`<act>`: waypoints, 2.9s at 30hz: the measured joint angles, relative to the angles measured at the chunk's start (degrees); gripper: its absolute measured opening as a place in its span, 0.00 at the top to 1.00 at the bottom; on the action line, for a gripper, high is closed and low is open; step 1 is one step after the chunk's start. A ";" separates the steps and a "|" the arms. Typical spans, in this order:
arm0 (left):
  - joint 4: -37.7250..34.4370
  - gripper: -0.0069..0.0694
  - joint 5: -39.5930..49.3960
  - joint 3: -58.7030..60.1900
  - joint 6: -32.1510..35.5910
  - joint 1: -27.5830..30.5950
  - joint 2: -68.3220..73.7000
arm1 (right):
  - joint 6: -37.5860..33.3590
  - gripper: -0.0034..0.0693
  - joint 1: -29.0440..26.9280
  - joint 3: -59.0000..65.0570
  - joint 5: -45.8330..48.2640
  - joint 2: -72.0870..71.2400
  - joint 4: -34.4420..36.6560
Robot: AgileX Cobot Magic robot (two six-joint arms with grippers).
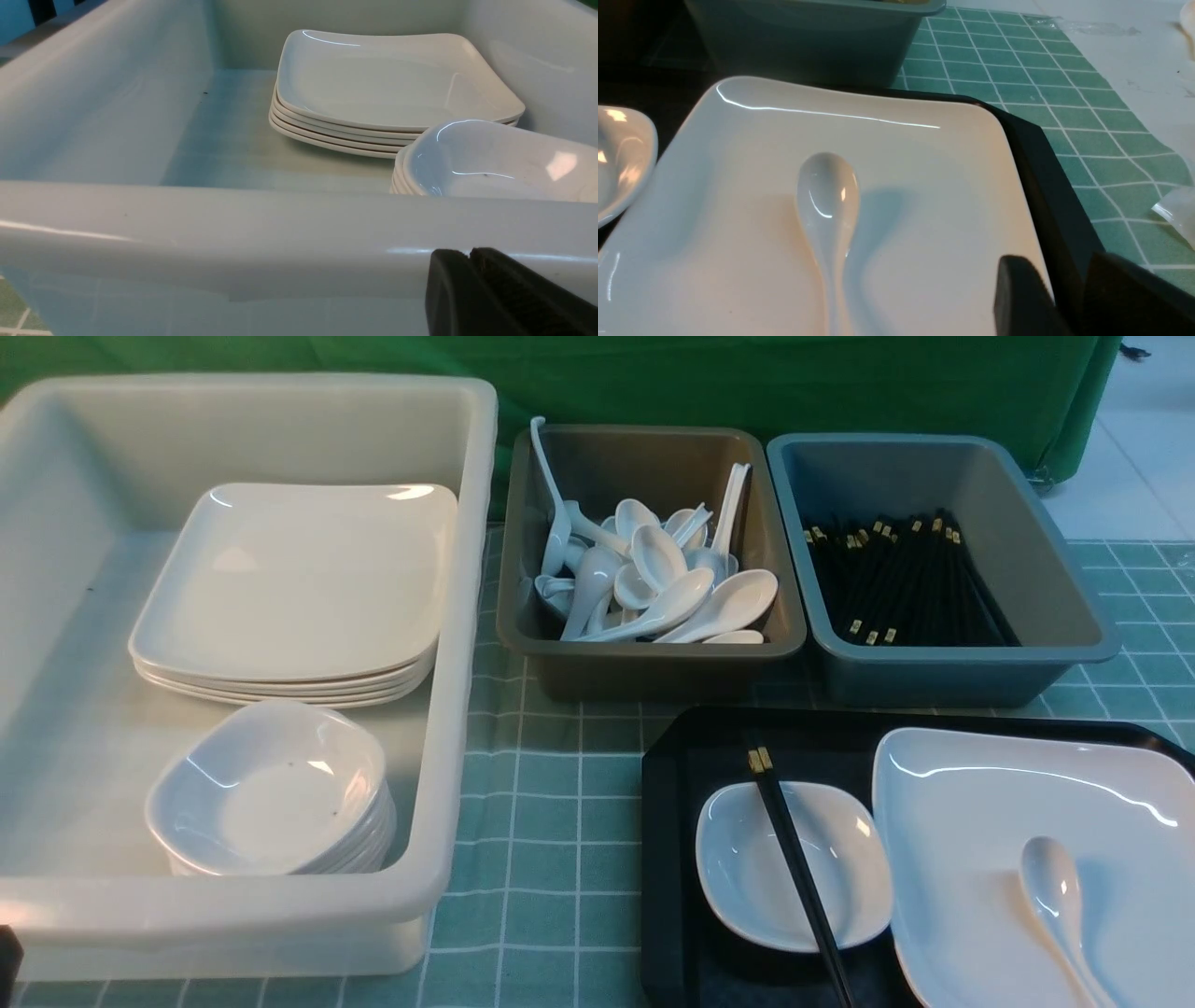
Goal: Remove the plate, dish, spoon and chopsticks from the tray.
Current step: Use the right arm to grab a soup spoon from the plate
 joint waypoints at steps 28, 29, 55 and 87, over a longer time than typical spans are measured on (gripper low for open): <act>-23.56 0.89 20.85 -33.85 5.79 -12.52 31.66 | 0.00 0.62 0.00 0.00 0.00 0.00 0.00; -23.56 0.89 25.24 -38.28 9.38 -14.04 38.74 | 0.00 0.62 0.00 0.00 0.00 0.00 0.00; -21.26 0.89 25.91 -53.18 14.63 -40.16 63.95 | 26.14 0.73 9.82 -15.13 -1.60 10.91 6.46; -21.27 0.89 21.34 -52.86 18.07 -40.16 42.60 | -11.72 0.39 9.71 -48.07 32.22 86.64 19.35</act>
